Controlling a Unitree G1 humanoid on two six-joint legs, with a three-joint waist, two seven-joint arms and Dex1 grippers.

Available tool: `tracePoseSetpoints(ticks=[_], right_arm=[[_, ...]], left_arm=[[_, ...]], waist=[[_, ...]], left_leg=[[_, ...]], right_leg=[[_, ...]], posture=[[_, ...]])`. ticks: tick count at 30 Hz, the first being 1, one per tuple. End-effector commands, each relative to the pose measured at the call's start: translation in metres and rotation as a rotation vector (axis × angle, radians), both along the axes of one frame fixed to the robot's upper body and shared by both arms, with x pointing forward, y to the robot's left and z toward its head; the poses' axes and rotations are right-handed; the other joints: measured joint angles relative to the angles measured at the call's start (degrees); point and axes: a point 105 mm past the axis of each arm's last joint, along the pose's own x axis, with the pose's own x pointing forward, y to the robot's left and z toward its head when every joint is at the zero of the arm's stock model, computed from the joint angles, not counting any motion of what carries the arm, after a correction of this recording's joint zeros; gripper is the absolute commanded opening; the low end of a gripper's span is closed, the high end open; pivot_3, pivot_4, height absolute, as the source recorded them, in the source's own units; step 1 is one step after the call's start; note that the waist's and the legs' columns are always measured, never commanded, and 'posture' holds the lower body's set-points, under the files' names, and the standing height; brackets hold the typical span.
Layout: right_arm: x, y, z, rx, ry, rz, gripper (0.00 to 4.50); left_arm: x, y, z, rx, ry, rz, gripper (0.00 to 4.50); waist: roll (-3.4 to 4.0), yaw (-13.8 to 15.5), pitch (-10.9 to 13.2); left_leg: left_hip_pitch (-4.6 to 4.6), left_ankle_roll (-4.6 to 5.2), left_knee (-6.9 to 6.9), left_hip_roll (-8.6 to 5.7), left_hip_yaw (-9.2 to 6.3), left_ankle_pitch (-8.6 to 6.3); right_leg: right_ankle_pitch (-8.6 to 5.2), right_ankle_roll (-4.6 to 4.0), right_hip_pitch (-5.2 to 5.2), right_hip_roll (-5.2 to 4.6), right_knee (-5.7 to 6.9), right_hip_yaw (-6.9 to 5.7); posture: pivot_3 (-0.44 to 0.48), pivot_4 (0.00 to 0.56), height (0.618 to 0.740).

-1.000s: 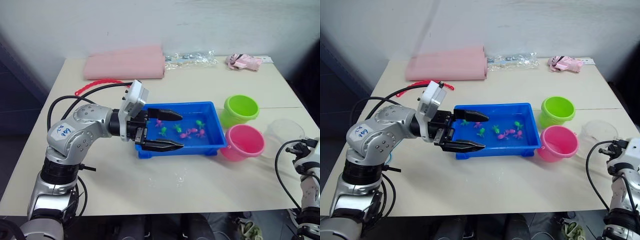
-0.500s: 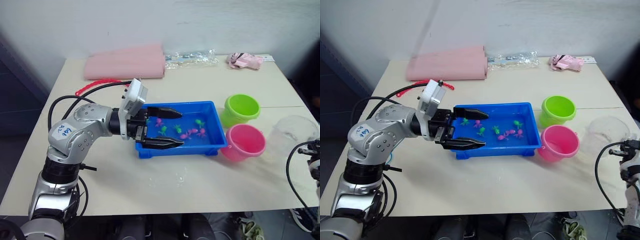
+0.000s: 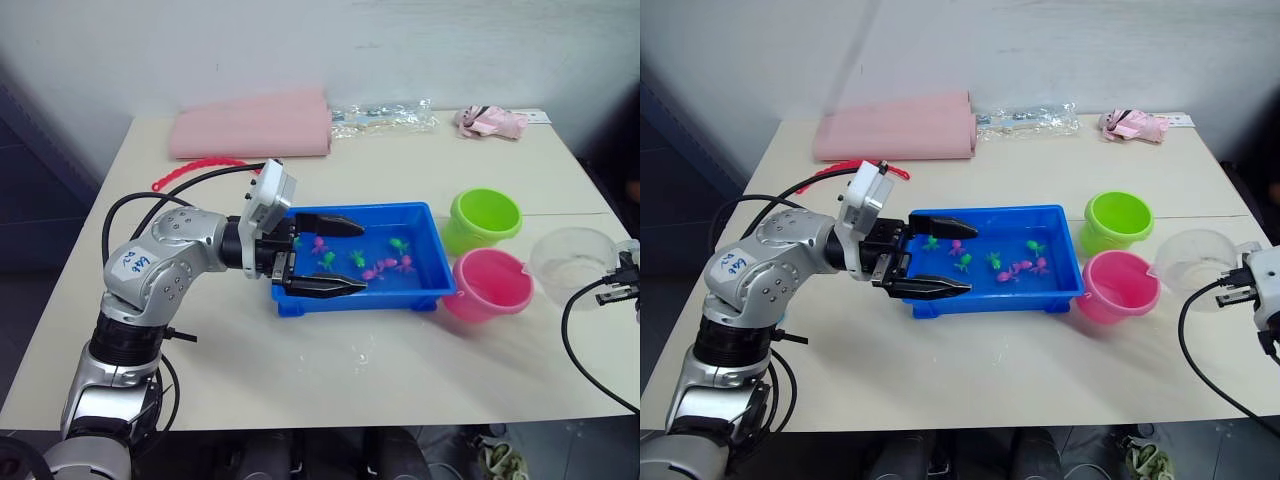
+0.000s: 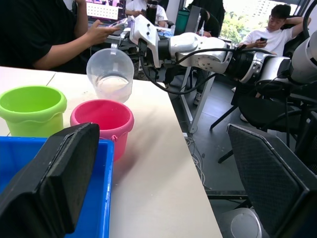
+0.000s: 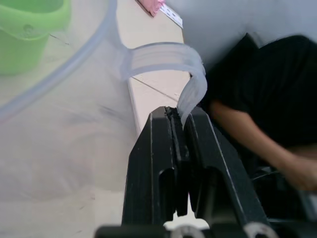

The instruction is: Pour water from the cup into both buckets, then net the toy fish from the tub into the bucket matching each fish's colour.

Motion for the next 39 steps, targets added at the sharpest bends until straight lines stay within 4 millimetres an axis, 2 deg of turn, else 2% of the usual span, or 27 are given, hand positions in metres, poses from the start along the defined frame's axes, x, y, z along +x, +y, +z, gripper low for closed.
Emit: tracePoseSetpoints(ticks=[1,14,17,22,27,30,38,39], right_arm=[[0.003,0.015,0.028,-0.219,-0.068,0.038,0.04],[0.012,0.039,0.051,-0.677,-0.116,0.111,0.04],[0.014,0.042,0.051,-0.724,-0.111,0.124,0.04],[0.014,0.038,0.051,-0.707,-0.124,0.11,0.04],[0.012,0.037,0.055,-0.811,-0.115,0.108,0.04],[0.012,0.035,0.055,-0.772,-0.125,0.101,0.04],[0.01,0.021,0.041,-0.387,-0.116,0.065,0.04],[0.01,0.017,0.039,-0.284,-0.121,0.049,0.04]], left_arm=[[-0.003,0.0,0.006,-0.007,-0.039,-0.012,4.5],[-0.004,0.001,0.006,-0.007,-0.025,-0.015,4.5],[-0.003,0.001,0.007,-0.011,-0.029,-0.012,4.5],[-0.002,0.0,0.008,-0.017,-0.033,-0.007,4.5],[0.0,0.0,0.009,-0.02,-0.035,-0.003,4.5],[0.001,0.0,0.009,-0.021,-0.035,-0.001,4.5],[0.006,-0.001,0.011,-0.033,-0.031,0.007,4.5],[0.008,-0.001,0.012,-0.042,-0.023,0.014,4.5]], waist=[[0.0,0.0,0.0],[-0.01,0.0,0.0],[-0.02,0.0,0.0],[-0.03,0.1,0.0],[-0.03,0.0,0.0],[-0.04,-0.1,0.0],[-0.08,-0.1,0.0],[-0.08,-0.1,0.0]], left_leg=[[0.0,0.0,0.0,0.0,0.0,0.0],[0.0,-0.01,0.02,0.0,0.0,0.0],[0.0,-0.01,0.02,0.01,-0.01,0.01],[0.0,-0.01,0.03,0.01,-0.02,0.01],[-0.01,-0.01,0.05,0.01,-0.02,0.01],[-0.01,-0.01,0.04,0.02,-0.02,0.01],[-0.01,-0.02,0.12,0.04,-0.06,0.01],[-0.01,-0.02,0.13,0.05,-0.08,0.01]], right_leg=[[0.0,0.0,0.0,0.0,0.0,0.0],[0.0,0.0,0.01,0.0,0.0,0.0],[0.0,0.0,0.02,0.0,0.0,-0.01],[0.0,0.0,0.02,0.0,0.0,-0.01],[0.0,0.0,0.03,0.0,0.0,-0.02],[0.0,0.0,0.03,0.0,0.0,-0.01],[0.0,0.0,0.1,0.04,0.0,-0.06],[0.0,0.0,0.11,0.04,0.0,-0.08]], posture=[[0.0,0.15,0.738],[0.0,0.15,0.738],[0.0,0.15,0.738],[0.0,0.15,0.738],[0.0,0.15,0.738],[0.0,0.15,0.738],[0.0,0.15,0.738],[0.0,0.15,0.738]])
